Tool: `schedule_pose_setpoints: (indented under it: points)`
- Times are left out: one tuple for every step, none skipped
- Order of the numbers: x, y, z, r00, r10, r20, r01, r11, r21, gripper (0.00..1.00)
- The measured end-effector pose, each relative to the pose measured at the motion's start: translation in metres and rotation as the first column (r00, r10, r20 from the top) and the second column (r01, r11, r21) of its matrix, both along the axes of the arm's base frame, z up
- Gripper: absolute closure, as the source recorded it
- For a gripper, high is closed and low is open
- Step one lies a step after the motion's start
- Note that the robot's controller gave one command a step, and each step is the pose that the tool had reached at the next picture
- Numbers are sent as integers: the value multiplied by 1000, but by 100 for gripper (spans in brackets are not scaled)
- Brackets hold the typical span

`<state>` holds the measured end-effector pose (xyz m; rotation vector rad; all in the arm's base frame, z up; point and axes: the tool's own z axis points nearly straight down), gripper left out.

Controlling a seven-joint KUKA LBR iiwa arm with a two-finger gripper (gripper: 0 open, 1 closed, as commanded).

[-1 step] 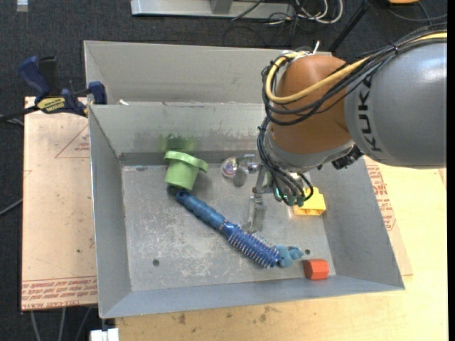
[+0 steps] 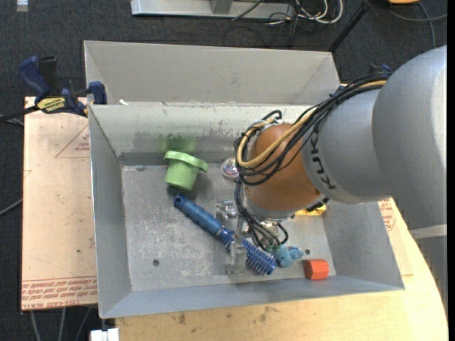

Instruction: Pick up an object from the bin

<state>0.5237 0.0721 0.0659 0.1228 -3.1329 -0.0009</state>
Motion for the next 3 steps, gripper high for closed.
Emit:
schedule_pose_setpoints:
  points:
    - [2, 0, 4, 1000, -1, 6, 1, 1000, 1, 100]
    - [-5, 12, 39, 980, 197, 7, -197, 980, 1, 100]
    - [-1, 47, 204, 990, 140, 17, -140, 990, 1, 100]
